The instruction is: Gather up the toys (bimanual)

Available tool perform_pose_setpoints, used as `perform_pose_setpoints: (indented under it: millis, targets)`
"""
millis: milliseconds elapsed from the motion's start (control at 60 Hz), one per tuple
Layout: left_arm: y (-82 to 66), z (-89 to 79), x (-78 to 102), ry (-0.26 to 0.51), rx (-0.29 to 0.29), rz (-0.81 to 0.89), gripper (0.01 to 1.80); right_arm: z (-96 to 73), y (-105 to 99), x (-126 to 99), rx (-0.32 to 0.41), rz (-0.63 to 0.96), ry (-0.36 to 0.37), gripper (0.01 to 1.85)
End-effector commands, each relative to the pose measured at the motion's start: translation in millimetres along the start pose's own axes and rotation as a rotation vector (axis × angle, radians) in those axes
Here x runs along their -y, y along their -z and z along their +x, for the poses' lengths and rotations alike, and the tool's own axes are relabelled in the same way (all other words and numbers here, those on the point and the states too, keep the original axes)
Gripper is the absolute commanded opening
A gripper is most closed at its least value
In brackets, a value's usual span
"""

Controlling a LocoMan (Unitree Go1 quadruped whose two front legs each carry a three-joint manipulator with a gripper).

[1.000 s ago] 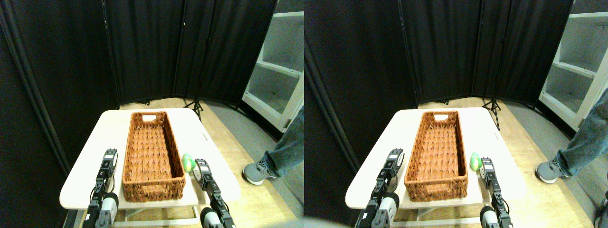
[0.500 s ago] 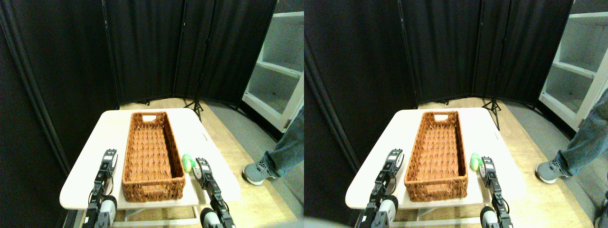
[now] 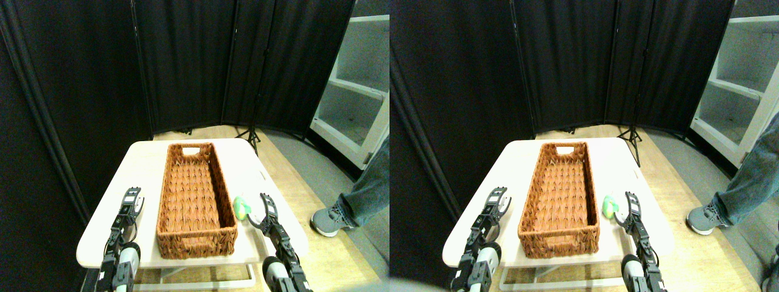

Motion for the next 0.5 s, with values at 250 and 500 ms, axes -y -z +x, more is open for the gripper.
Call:
perform_pose_setpoints:
  millis: [250,500]
  targets:
    - [-1.6,-3.2,-8.5,0.041,0.003,-0.006,0.24,12.0,-7.9,-11.4,0.017,0.386,-0.017,0.63]
    - [1.8,-2.0,-7.7,0.046,0.012,-0.006,0.21,24.6,-4.6,-18.6,0.034,0.538,0.006,0.69]
